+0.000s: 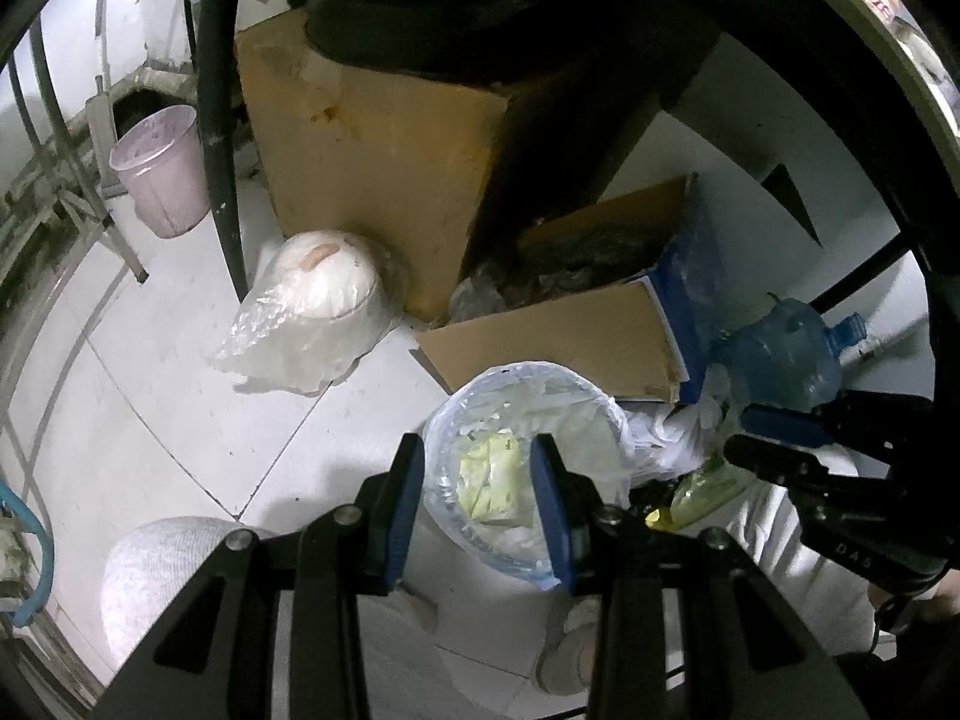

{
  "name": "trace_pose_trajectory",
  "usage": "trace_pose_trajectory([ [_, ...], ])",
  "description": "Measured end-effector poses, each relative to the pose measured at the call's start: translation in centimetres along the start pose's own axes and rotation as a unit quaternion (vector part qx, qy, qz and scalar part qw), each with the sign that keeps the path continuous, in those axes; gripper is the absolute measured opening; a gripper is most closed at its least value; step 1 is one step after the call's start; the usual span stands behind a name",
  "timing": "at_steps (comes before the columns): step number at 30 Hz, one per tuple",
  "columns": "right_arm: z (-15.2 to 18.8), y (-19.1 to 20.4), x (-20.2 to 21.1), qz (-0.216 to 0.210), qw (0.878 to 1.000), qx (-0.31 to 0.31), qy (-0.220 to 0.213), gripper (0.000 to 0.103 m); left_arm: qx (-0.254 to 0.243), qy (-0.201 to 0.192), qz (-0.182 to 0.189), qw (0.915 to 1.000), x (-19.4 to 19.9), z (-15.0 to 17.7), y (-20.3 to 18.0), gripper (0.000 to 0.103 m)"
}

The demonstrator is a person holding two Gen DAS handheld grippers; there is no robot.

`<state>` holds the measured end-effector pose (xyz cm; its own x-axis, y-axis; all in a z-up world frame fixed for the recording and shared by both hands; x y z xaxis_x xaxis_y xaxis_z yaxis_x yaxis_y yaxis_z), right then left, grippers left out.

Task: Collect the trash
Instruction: 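Open the left gripper to drop the bag while the right gripper releases the package into the bin, then raise both open grippers from the bin back above the counter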

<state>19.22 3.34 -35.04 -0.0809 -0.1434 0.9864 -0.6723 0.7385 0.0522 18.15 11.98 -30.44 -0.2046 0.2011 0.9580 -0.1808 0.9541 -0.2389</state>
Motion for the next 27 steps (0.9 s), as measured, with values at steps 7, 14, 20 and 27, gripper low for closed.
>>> trace_pose_trajectory([
  [7,1.3,-0.2,1.8,0.001,1.000,-0.005,-0.018,0.021,-0.017,-0.012,-0.005,0.9998,1.6,0.6,-1.8,0.036],
  [14,2.3,-0.6,3.9,-0.002,0.999,-0.011,-0.037,0.021,-0.030,-0.020,-0.007,0.9993,2.9,1.6,-3.2,0.036],
  [20,3.3,-0.6,5.8,-0.004,0.998,-0.016,-0.055,0.021,-0.044,-0.025,-0.011,0.9987,4.0,2.8,-4.6,0.036],
  [27,4.5,-0.6,8.0,-0.008,0.997,-0.025,-0.073,0.021,-0.056,-0.036,-0.013,0.9977,5.4,3.6,-6.4,0.036],
])
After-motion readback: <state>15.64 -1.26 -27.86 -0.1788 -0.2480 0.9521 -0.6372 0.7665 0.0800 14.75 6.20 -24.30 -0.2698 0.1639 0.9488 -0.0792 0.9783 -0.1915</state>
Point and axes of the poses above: each gripper's, at about its wrist camera, not at the fingertips, and x roughly against the way its jaws point, y to its left, z to its underside, the point moved 9 cm from there along -x, roughly the way its jaws point, and after that the axes turned 14 degrees about y, right-handed, at the moved point
